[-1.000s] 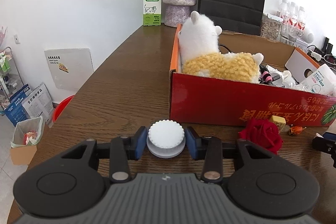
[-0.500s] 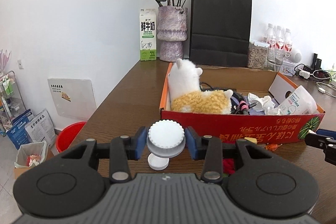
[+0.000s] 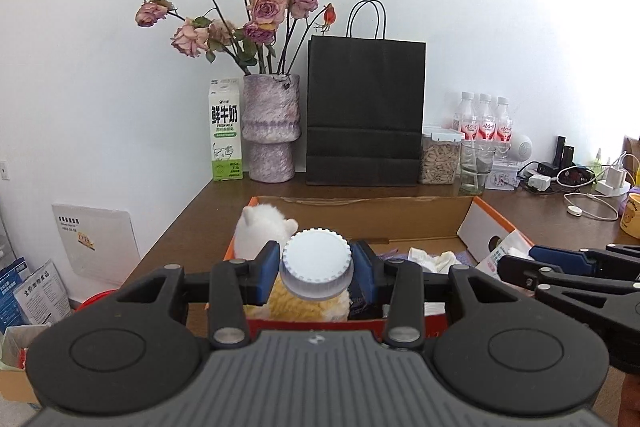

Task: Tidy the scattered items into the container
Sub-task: 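Carry the lens case and ridged lid over the box with both tools, then open both tools to drop the lens case and lid into the box, then withdraw both open tools up out of the box, then lower the left tool onto the red rose and grasp it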

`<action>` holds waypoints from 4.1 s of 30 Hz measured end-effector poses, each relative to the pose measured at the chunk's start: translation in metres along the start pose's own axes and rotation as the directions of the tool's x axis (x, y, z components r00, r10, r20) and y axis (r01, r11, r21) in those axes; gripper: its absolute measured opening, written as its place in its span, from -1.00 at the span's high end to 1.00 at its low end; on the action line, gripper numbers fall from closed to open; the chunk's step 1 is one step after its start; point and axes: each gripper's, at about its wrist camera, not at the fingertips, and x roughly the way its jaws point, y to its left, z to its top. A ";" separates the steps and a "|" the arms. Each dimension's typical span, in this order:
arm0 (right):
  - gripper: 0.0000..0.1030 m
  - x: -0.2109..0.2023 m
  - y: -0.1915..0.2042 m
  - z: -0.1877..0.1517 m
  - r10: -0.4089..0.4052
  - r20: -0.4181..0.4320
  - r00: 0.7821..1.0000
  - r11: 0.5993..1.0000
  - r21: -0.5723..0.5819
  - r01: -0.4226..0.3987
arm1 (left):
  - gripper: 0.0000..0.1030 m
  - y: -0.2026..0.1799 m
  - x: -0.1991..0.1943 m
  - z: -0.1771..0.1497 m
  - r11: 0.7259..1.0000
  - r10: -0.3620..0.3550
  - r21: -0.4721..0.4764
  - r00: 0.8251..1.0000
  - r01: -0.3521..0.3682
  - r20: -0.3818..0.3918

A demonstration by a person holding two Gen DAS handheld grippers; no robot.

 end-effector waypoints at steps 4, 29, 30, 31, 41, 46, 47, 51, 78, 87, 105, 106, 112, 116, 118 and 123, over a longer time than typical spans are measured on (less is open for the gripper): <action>0.46 0.012 0.001 0.009 0.003 0.020 1.000 1.000 0.001 -0.003 | 0.20 -0.010 0.016 0.005 1.000 -0.009 -0.002 1.000 0.009 -0.002; 0.46 0.093 -0.010 0.005 0.028 -0.015 0.999 0.999 0.027 -0.027 | 0.20 -0.009 0.112 -0.009 1.000 0.030 -0.005 0.996 -0.030 -0.089; 0.46 0.093 -0.009 0.004 0.026 -0.016 1.000 0.999 0.025 -0.025 | 0.20 -0.010 0.111 -0.010 1.000 0.030 -0.001 0.996 -0.031 -0.086; 0.46 0.092 -0.008 0.003 0.023 -0.015 1.000 0.999 0.024 -0.023 | 0.20 -0.010 0.110 -0.010 1.000 0.031 0.003 0.996 -0.031 -0.082; 0.45 0.094 -0.008 -0.001 0.021 -0.021 1.000 1.000 0.018 -0.021 | 0.20 -0.011 0.111 -0.011 0.999 0.032 0.007 0.996 -0.032 -0.079; 0.26 0.092 -0.009 0.000 0.027 -0.020 0.999 0.999 0.029 -0.026 | 0.07 -0.011 0.107 -0.011 0.999 0.044 0.008 0.997 -0.043 -0.062; 0.03 0.089 -0.010 0.000 0.035 -0.015 0.999 0.999 0.029 -0.035 | -0.04 -0.010 0.104 -0.010 0.999 0.052 0.005 0.997 -0.051 -0.050; -0.57 0.072 -0.010 0.003 0.006 0.062 0.998 1.000 0.024 -0.008 | -0.56 -0.005 0.088 -0.005 0.997 0.066 -0.028 0.997 -0.065 0.043; -0.87 0.062 -0.017 0.001 -0.002 0.084 0.996 0.999 0.033 -0.001 | -1.00 -0.006 0.086 -0.006 0.994 0.109 -0.011 0.992 -0.108 0.058; -0.87 0.058 -0.018 -0.002 -0.005 0.091 0.996 1.000 0.031 0.002 | -1.00 -0.011 0.082 -0.012 0.994 0.107 0.004 0.991 -0.108 0.076; -0.87 0.027 -0.023 -0.020 -0.037 0.141 0.989 0.999 0.006 0.037 | -1.00 0.026 0.029 -0.025 0.983 0.177 -0.068 0.981 -0.172 0.075; -0.87 0.021 -0.022 -0.022 -0.032 0.136 0.990 0.999 -0.003 0.033 | -1.00 0.029 0.026 -0.026 0.983 0.176 -0.063 0.983 -0.172 0.060; -0.87 -0.003 -0.020 -0.034 -0.020 0.068 0.998 0.999 -0.033 0.022 | -1.00 0.028 0.009 -0.037 0.990 0.144 0.002 0.989 -0.144 -0.019; -0.87 -0.013 -0.020 -0.045 -0.013 0.010 1.000 0.998 -0.055 0.013 | -1.00 0.016 0.004 -0.051 0.994 0.103 0.047 0.992 -0.100 -0.067; -0.87 -0.013 -0.019 -0.051 -0.014 -0.021 1.000 0.998 -0.067 0.013 | -1.00 0.009 0.007 -0.058 0.994 0.093 0.063 0.991 -0.087 -0.099; -0.87 -0.006 -0.017 -0.064 -0.030 -0.110 0.993 0.996 -0.084 0.021 | -1.00 -0.005 0.021 -0.070 0.994 0.067 0.096 0.980 -0.049 -0.186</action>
